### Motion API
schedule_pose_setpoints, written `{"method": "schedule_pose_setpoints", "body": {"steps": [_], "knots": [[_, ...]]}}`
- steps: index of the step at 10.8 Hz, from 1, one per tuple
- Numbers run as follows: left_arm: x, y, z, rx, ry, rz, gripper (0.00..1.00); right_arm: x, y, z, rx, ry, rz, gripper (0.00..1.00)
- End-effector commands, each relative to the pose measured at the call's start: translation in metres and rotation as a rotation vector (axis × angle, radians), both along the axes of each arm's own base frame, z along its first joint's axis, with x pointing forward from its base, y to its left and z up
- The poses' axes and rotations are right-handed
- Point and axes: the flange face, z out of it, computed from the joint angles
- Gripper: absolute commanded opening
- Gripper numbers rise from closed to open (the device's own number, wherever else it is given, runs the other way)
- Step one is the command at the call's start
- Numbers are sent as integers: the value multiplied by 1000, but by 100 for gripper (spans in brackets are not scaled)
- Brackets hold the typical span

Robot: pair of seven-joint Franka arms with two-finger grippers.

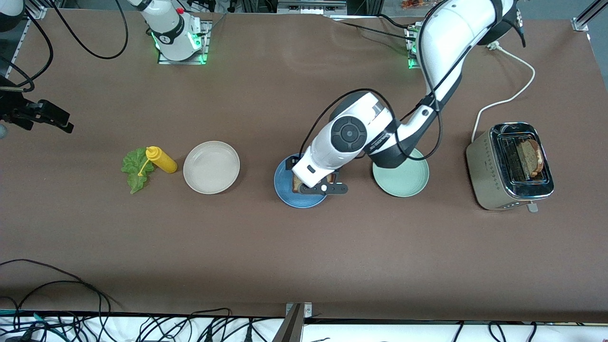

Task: Make sandwich in blue plate with both arms
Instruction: 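Lower the bread onto the blue plate and open the left gripper, then raise the left gripper toward the toaster while the right gripper reaches the lettuce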

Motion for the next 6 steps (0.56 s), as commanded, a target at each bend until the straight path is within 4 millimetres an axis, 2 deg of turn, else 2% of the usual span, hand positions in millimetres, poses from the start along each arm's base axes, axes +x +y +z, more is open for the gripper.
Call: {"method": "schedule_pose_setpoints", "body": {"steps": [1,4,6], "knots": [[-6,33,43,135,-29,3,100,2,-2,4,-10,2,1,100],[-10,76,80,232,-79,46,100,1,-2,4,-11,2,3,100],[-8,115,103,281,-95,0,100,5,0,-3,-10,14,4,100]]}}
